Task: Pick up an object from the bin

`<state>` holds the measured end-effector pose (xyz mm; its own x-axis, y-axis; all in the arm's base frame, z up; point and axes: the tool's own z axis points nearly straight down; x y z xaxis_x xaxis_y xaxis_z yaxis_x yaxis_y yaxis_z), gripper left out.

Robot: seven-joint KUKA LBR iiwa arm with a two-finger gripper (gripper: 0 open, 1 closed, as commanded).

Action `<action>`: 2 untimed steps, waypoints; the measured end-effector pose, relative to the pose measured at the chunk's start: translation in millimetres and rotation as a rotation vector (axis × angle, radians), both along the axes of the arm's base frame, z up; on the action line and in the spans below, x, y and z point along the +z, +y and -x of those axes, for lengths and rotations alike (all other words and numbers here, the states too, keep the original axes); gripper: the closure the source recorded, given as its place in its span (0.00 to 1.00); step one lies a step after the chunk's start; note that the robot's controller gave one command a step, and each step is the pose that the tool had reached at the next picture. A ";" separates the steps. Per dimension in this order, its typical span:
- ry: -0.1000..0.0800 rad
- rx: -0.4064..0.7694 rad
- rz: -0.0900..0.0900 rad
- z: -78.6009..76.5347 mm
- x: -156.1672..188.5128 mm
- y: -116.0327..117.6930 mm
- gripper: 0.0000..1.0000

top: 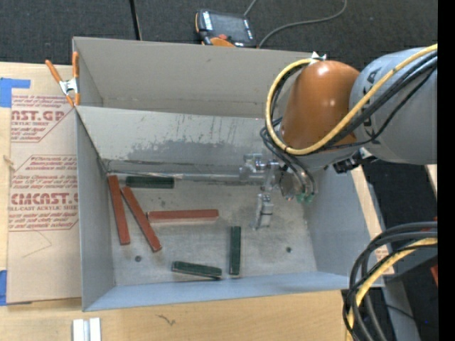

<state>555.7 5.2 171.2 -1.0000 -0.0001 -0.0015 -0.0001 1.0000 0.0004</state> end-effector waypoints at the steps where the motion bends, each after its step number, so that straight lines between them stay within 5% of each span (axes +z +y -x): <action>1: 0.005 0.450 -0.001 21.5 -102.6 -17.1 0.00; 2: 0.001 1.149 -0.002 44.7 -102.0 40.5 0.00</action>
Offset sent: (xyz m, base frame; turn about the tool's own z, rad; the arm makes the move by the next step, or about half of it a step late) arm -0.0202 -0.0177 -0.1006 -0.4495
